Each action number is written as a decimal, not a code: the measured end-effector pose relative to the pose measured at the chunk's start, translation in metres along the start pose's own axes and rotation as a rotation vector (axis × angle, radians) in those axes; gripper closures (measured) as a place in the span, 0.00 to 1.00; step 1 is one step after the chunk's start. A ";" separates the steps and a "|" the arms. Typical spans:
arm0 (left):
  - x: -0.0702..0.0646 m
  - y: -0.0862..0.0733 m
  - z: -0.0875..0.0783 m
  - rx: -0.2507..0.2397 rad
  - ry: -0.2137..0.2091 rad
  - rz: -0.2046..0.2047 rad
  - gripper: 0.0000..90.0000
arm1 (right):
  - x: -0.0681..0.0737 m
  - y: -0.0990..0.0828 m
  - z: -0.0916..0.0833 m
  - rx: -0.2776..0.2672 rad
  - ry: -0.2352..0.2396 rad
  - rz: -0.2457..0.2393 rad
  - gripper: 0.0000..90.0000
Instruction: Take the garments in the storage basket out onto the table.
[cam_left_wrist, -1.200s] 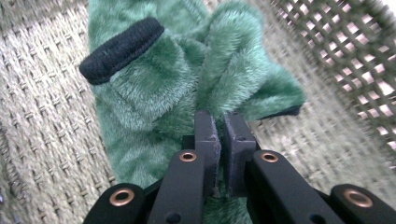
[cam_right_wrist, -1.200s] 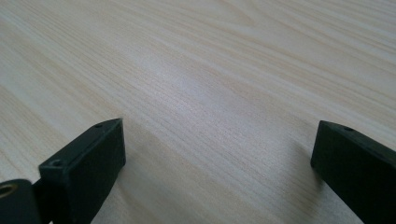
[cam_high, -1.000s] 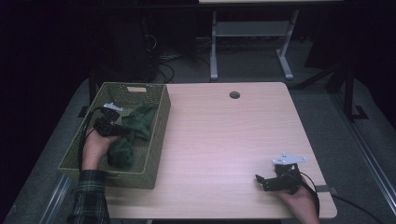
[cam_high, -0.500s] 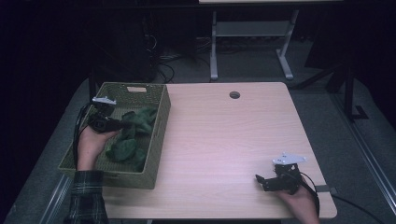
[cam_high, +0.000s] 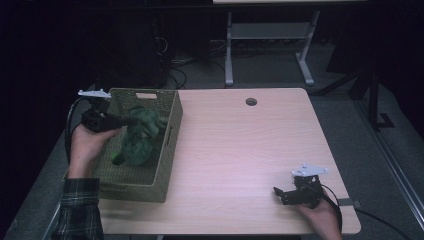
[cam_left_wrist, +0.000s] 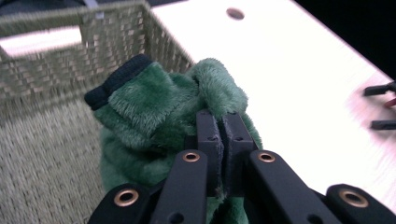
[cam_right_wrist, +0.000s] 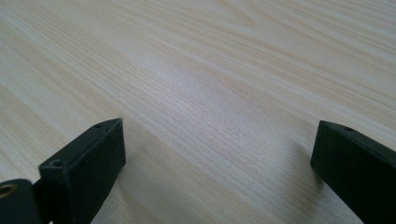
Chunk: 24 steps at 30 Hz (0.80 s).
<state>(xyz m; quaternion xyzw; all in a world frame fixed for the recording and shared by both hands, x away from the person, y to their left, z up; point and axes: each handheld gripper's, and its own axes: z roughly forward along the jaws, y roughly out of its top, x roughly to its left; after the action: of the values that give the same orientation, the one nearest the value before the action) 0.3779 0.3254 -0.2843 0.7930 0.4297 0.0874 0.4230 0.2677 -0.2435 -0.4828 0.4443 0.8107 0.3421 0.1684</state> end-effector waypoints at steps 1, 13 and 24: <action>-0.002 0.003 -0.003 -0.004 0.000 0.004 0.97 | 0.000 0.000 0.000 0.000 0.000 0.000 0.03; -0.022 0.035 -0.026 -0.059 -0.037 0.053 0.98 | 0.000 0.000 0.000 0.000 -0.002 0.000 0.03; -0.047 0.065 -0.034 -0.105 -0.079 0.110 0.98 | 0.000 0.000 0.000 0.001 -0.003 0.000 0.03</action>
<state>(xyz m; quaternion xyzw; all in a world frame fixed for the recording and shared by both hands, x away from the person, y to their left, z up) 0.3715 0.2928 -0.2036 0.7949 0.3633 0.1014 0.4752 0.2674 -0.2435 -0.4828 0.4448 0.8106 0.3413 0.1693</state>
